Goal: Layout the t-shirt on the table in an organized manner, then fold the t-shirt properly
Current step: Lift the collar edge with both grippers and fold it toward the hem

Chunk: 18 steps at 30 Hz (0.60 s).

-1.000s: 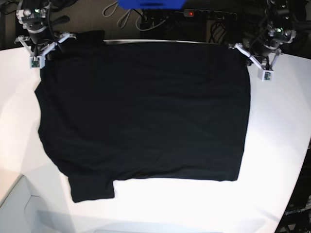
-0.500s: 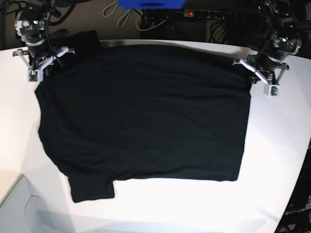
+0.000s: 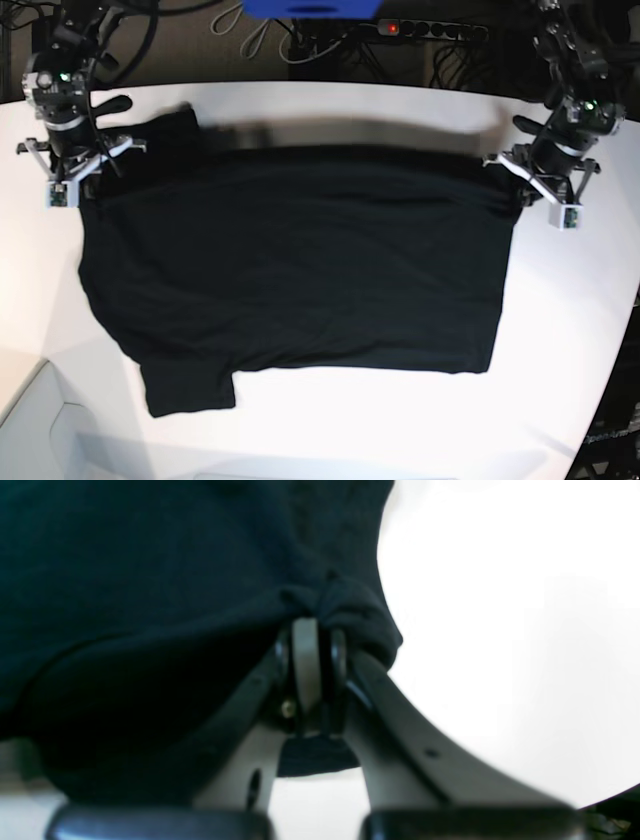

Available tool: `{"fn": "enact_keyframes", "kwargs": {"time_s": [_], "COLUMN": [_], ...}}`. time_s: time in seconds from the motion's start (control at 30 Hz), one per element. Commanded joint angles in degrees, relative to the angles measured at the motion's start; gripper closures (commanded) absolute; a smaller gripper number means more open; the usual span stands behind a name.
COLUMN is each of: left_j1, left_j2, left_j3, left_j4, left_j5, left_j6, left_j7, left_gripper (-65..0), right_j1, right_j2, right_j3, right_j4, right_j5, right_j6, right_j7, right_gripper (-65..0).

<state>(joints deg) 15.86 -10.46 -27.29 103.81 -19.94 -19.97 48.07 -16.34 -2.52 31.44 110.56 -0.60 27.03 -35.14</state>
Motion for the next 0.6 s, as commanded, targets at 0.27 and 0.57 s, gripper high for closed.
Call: {"fn": "enact_keyframes", "kwargs": {"time_s": [0.27,0.57], "left_j1": [-7.3,-14.3], "left_j2": [-0.5,-0.5], "left_j3": [-0.3,0.1], "left_j4": [-2.6,-12.4], "left_j5": [-0.4,0.0], "left_j6": [0.2,0.3], "left_j7": [-1.2,-1.2], "left_gripper": [-0.2,-0.2], "right_j1": [5.0,9.6], "right_j2": [0.7,3.4], "right_j3": [0.2,0.2], "right_j4": [-3.3,-11.4], "right_j5": [0.6,0.6], "right_j6": [-0.3,-0.3], "right_j7": [1.6,1.6], "right_gripper": [0.0,0.0]}}
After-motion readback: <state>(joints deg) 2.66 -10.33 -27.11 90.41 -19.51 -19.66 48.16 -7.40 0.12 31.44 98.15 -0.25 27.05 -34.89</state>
